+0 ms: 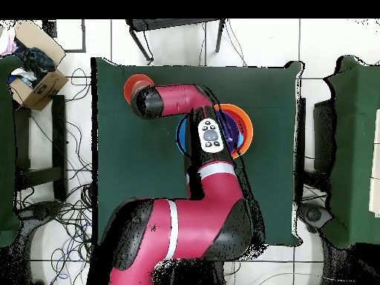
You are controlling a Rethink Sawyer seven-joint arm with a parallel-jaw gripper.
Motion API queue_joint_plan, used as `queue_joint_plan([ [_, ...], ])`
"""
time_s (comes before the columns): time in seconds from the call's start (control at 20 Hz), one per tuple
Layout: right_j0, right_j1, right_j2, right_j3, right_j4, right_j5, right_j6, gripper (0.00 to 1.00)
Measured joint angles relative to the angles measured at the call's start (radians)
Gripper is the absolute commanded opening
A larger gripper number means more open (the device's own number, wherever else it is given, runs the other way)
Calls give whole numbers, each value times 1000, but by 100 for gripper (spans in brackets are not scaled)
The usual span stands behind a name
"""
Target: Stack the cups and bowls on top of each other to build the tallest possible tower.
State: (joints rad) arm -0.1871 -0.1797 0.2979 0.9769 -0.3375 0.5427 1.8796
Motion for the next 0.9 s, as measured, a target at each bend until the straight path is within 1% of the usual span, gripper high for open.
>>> queue_joint_plan([
  [0.2, 0, -2, 0, -1, 2, 15, 0, 0],
  [0.35, 0, -10, 0, -1, 2, 56, 0, 0],
  [0.4, 0, -18, 0, -1, 2, 95, 0, 0],
  [0.8, 3, -61, -8, -5, -2, 219, 0, 0],
  [0.9, 10, -74, -17, -22, -20, 247, 0, 0],
])
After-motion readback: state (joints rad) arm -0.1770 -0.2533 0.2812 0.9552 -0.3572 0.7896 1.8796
